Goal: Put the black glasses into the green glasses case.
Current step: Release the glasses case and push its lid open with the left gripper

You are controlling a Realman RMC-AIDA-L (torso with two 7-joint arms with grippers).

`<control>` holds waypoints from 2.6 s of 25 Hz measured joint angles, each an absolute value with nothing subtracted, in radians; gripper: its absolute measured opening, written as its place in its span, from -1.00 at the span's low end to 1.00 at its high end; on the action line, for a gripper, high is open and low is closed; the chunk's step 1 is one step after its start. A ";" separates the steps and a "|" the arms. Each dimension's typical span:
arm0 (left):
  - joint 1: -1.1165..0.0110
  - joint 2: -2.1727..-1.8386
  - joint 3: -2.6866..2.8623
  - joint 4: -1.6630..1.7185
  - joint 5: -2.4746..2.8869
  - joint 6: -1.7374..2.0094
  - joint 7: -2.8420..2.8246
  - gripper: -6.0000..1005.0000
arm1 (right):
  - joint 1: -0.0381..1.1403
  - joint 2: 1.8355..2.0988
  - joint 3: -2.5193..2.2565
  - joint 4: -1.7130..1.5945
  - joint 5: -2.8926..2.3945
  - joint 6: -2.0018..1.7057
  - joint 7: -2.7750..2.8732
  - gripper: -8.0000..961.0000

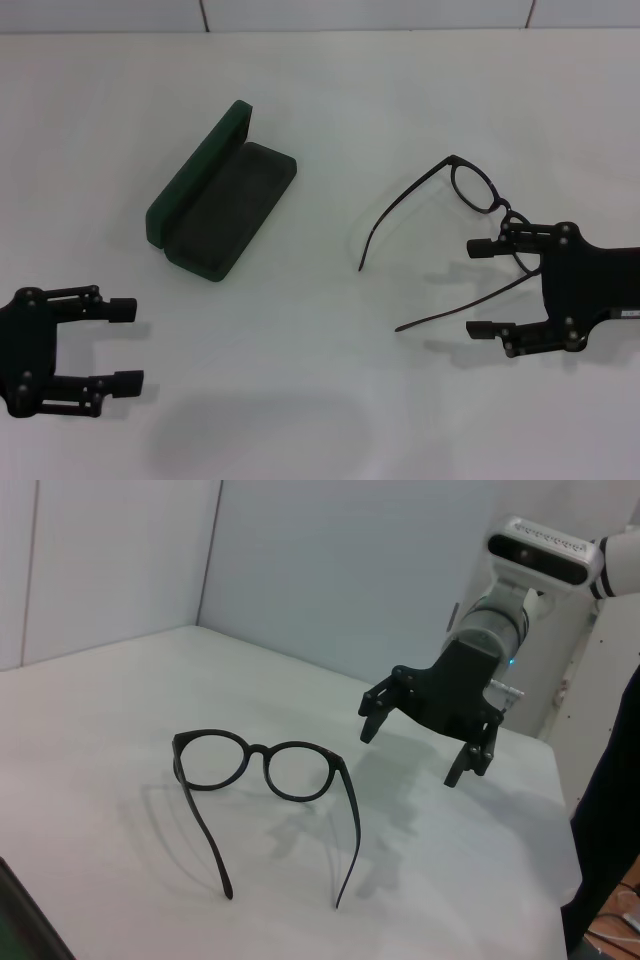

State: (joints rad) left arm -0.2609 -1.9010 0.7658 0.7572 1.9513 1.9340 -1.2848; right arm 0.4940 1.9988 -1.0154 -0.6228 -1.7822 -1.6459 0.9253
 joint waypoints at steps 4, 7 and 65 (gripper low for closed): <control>-0.261 -1.905 0.764 0.752 1.948 1.932 -1.296 0.64 | 0.494 1.999 -1.018 -0.623 -1.782 -1.647 0.927 0.66; -0.261 -1.906 0.763 0.750 1.945 1.931 -1.306 0.64 | 0.494 2.000 -1.019 -0.623 -1.782 -1.646 0.927 0.66; -0.864 -1.990 0.944 0.940 2.635 1.474 -2.516 0.63 | 0.485 2.014 -1.025 -0.610 -1.787 -1.659 0.939 0.66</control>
State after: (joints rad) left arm -0.8643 -1.9903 0.9436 0.9404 2.6348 1.4741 -2.5163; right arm 0.4851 2.0142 -1.0247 -0.6105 -1.7871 -1.6594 0.9388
